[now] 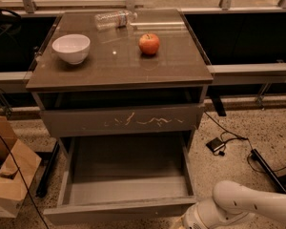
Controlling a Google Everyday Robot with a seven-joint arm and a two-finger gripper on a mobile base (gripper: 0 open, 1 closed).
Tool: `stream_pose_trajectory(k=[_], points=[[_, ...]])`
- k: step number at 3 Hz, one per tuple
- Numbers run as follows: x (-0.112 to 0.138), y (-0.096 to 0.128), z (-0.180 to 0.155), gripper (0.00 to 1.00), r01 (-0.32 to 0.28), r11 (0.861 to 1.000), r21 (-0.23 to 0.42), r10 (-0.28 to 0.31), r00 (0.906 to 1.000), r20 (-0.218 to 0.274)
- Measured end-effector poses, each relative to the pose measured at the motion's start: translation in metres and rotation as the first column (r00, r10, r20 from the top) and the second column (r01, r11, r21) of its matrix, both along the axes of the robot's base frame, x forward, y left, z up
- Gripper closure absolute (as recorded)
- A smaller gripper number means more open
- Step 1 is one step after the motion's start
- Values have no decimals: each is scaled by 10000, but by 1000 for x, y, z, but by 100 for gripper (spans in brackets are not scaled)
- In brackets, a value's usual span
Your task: Close middle drawer
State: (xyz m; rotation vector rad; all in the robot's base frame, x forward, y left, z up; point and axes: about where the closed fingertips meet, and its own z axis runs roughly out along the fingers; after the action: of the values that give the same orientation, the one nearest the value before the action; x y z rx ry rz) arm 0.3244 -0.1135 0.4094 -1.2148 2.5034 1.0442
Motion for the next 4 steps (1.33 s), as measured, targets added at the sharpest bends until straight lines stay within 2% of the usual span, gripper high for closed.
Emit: stream_pose_trajectory(k=[1, 2, 3, 4], points=[[0, 0, 0, 82, 0, 10000, 0, 0, 10000, 0], [12, 11, 2, 82, -269, 9990, -370, 280, 9991, 304], [44, 29, 8, 100, -713, 9958, -571, 775, 9903, 1152], [53, 32, 8, 100, -792, 9954, -538, 860, 9868, 1372]])
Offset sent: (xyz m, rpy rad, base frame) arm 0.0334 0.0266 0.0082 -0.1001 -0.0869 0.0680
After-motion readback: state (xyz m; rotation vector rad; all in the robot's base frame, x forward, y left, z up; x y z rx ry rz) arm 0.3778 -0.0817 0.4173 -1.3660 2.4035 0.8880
